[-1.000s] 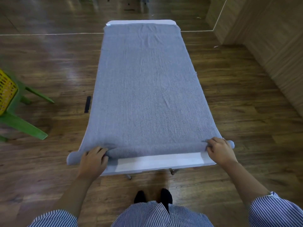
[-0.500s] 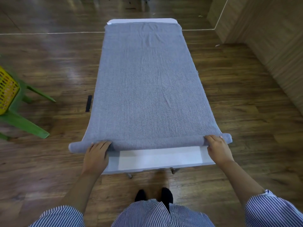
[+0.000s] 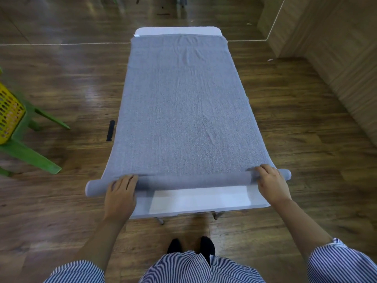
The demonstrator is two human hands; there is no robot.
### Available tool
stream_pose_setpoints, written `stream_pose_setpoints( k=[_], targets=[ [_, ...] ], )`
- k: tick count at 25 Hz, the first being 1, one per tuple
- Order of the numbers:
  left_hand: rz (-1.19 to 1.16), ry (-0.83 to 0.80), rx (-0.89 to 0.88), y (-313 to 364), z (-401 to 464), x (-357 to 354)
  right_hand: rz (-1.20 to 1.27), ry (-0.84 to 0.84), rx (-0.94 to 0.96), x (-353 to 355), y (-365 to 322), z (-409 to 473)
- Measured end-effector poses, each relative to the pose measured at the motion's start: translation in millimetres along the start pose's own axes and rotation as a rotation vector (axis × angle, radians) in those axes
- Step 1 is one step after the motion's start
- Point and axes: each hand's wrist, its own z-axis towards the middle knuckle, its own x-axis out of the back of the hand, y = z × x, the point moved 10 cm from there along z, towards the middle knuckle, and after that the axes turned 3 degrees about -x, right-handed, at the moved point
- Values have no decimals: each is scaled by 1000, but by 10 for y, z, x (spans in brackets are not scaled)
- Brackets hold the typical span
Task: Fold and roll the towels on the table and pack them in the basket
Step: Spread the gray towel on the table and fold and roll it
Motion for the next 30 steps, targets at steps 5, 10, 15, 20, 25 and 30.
stream_pose_setpoints(
  k=[5,10,15,20,25,30],
  targets=[
    [-31,-51,20,14,26,-101,14,-222,-35,-275,-1,-84],
    [-17,-81,35,5,47,-96,64,-172,-84,-183,20,-19],
    [27,-37,-32,60,-96,-85,22,-219,-91,-162,30,-29],
    [48,39,-33,46,-58,21,11,-31,-42,22,-77,36],
    [-20,-16,7,112,26,-48,17,-175,-55,-226,-85,4],
    [-14,-71,23,80,47,-94,12,-174,-100,-173,-80,14]
  ],
)
